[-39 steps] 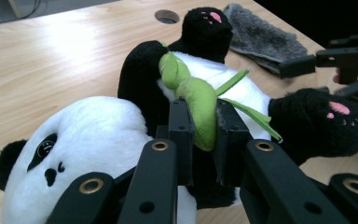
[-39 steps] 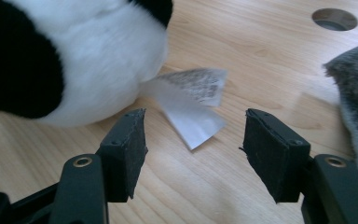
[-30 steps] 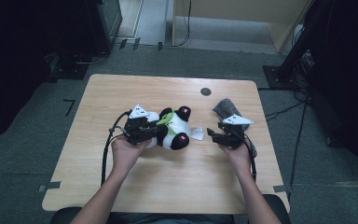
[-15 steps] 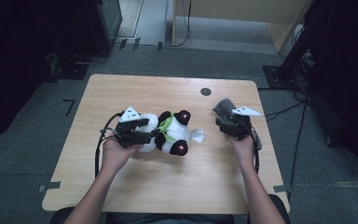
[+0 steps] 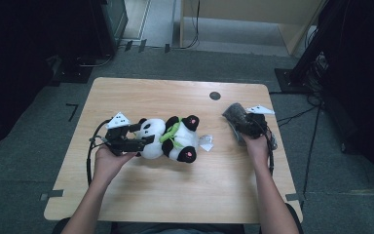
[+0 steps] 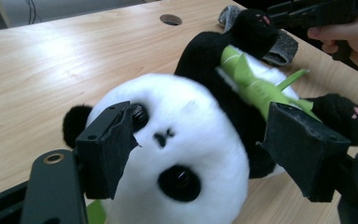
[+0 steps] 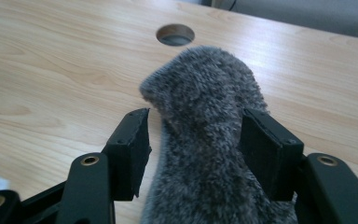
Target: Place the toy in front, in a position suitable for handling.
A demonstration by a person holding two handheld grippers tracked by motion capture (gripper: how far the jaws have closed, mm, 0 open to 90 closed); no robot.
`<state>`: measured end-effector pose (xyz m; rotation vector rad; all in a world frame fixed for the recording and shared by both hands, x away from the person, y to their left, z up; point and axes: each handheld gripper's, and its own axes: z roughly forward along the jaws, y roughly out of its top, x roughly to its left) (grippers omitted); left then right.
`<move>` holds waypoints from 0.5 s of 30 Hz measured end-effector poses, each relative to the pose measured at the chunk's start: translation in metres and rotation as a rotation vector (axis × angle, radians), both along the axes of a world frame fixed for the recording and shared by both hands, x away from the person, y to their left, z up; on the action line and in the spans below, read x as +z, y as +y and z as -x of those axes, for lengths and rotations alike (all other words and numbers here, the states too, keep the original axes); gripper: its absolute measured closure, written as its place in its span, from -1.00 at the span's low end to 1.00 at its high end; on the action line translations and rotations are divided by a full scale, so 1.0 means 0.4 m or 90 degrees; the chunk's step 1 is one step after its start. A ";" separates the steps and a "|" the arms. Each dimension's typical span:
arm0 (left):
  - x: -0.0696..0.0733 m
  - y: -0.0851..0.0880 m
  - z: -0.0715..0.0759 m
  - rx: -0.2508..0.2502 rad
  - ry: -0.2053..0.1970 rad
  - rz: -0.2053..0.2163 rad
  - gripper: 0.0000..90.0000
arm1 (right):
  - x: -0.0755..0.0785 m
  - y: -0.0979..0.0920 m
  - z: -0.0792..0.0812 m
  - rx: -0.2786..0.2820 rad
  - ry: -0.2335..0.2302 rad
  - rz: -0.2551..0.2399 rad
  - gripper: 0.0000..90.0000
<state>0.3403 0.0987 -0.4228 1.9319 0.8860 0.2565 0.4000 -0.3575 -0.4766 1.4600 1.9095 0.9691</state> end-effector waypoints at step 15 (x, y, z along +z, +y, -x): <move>-0.066 0.059 0.019 0.023 0.015 0.011 -0.60 | -0.056 -0.016 -0.048 -0.012 0.032 0.013 0.02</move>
